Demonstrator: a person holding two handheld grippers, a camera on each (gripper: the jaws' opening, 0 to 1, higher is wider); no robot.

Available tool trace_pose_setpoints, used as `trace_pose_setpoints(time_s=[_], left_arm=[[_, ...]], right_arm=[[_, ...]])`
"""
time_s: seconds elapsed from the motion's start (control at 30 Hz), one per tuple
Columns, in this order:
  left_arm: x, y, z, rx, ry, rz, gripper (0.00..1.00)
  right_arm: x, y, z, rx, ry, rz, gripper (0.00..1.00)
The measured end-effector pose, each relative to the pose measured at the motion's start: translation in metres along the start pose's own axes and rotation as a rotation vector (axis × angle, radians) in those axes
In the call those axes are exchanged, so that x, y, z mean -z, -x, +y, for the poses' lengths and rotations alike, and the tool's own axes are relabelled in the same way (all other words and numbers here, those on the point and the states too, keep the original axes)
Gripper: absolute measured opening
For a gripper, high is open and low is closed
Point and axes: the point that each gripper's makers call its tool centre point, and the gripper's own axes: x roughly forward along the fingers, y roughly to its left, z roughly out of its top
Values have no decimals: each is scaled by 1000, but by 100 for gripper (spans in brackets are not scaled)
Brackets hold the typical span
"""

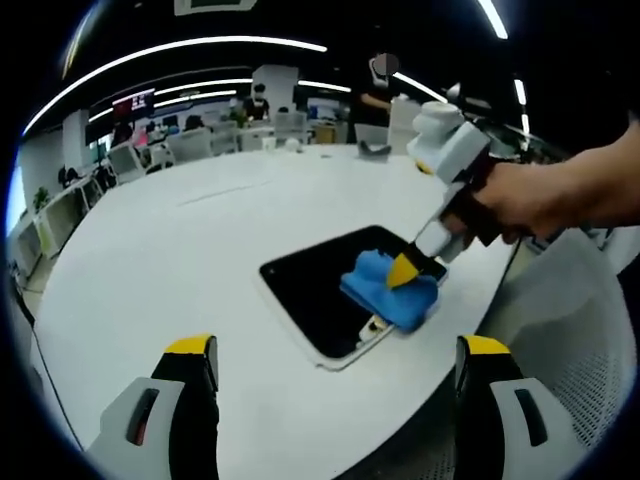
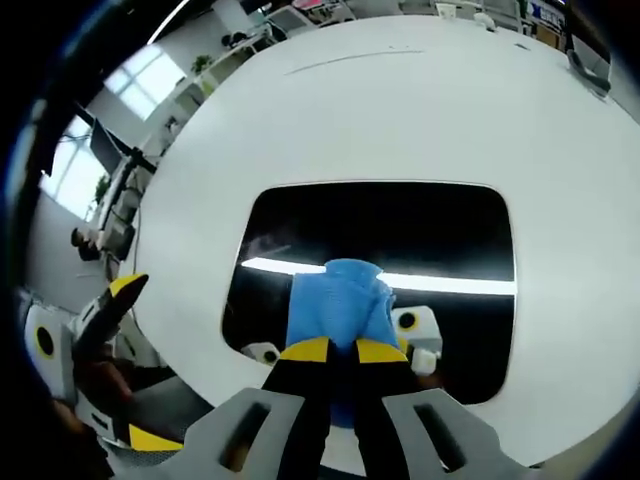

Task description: Wipe the mirror surface with the cleaning cloth until all visible marks leave the cleaned area.

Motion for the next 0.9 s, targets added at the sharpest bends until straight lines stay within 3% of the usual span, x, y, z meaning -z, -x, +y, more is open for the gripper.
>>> trace_pose_setpoints(time_s=[0.9], left_arm=[[3,-3,-4,18,-29,24,99]], right_arm=[[1,-15,49,-71,54,14,2]])
